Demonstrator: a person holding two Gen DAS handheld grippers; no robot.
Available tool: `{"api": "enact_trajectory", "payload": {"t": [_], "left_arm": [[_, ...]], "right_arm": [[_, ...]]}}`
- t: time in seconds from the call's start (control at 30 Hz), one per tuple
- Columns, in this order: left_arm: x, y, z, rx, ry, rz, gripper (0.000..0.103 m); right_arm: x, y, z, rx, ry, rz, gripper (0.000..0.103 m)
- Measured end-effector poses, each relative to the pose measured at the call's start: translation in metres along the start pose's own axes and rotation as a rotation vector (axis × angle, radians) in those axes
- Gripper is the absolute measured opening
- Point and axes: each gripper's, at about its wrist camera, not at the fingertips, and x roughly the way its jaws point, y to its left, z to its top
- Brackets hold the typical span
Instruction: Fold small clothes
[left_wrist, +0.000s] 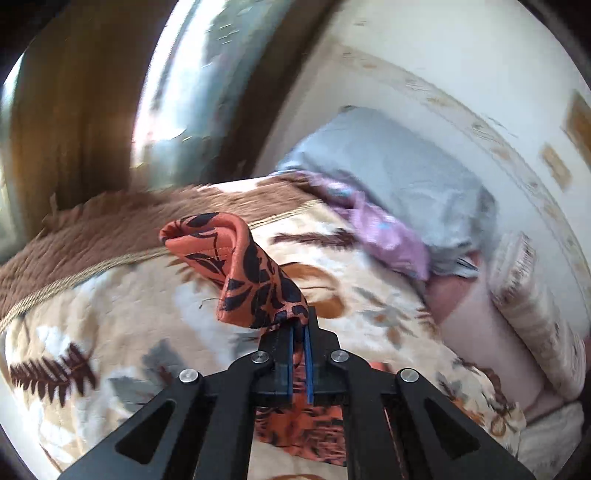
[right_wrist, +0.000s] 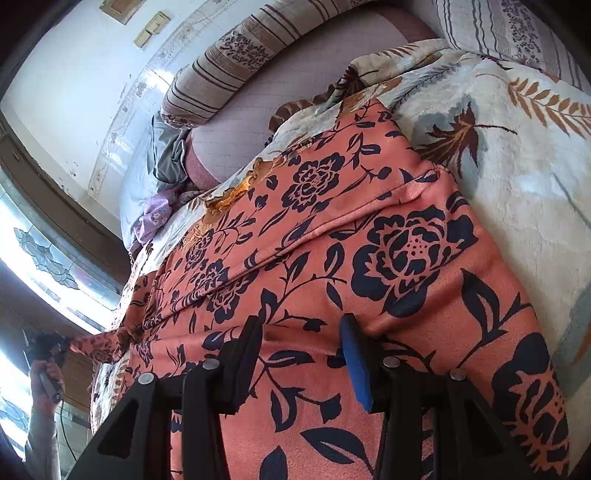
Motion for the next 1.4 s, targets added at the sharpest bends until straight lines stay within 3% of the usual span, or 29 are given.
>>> {"api": "enact_trajectory", "payload": {"t": [0.13,0.27,0.4,0.5,0.6,0.67,0.7,0.77,0.8,0.83,0.87,0.97,1.03,1.13,1.27,1.4], "left_arm": [[-0.020,-0.140,-0.028,0.256,0.006,-0.238,0.004],[-0.015,-0.240,-0.088,0.412,0.118,-0.398,0.004],[0.010,-0.299,-0.166,0.564,0.252,-0.466,0.005],[0.044,-0.316,-0.229,0.645,0.377,-0.428,0.005],[0.086,-0.305,-0.285,0.724,0.586,-0.327,0.015],[0.095,-0.287,-0.291,0.677,0.658,-0.301,0.018],[0.089,-0.278,-0.283,0.636,0.648,-0.317,0.021],[0.071,-0.263,-0.259,0.588,0.593,-0.364,0.040],[0.059,-0.253,-0.245,0.564,0.552,-0.395,0.059],[0.048,-0.244,-0.231,0.550,0.510,-0.420,0.071],[0.038,-0.234,-0.219,0.544,0.469,-0.437,0.074],[0.028,-0.211,-0.192,0.530,0.434,-0.455,0.074],[0.026,-0.186,-0.180,0.510,0.401,-0.426,0.074],[0.037,-0.144,-0.166,0.452,0.341,-0.311,0.074],[0.075,-0.090,-0.161,0.308,0.385,-0.168,0.074],[0.100,-0.069,-0.166,0.262,0.448,-0.137,0.074]], "right_arm": [[-0.003,-0.003,-0.001,0.019,-0.009,0.026,0.047],[-0.005,-0.006,-0.001,0.036,-0.017,0.051,0.047],[-0.007,-0.009,-0.001,0.051,-0.024,0.074,0.047],[-0.007,-0.011,0.000,0.062,-0.025,0.092,0.047],[-0.008,-0.013,-0.001,0.070,-0.030,0.115,0.048],[-0.008,-0.013,0.000,0.070,-0.025,0.122,0.049],[-0.009,-0.012,0.001,0.070,-0.015,0.123,0.049],[-0.010,-0.007,0.005,0.067,0.017,0.100,0.049],[-0.011,-0.003,0.008,0.068,0.032,0.090,0.050],[-0.014,0.002,0.012,0.075,0.032,0.093,0.055],[-0.017,0.008,0.017,0.075,0.019,0.105,0.063],[-0.020,0.033,0.038,0.045,-0.024,0.103,0.082],[-0.013,0.054,0.055,-0.001,-0.015,0.084,0.082],[0.006,0.108,0.068,-0.183,0.037,0.018,0.082],[0.066,0.188,0.054,-0.533,0.181,-0.175,0.082],[0.149,0.206,0.042,-0.708,0.342,-0.380,0.077]]}}
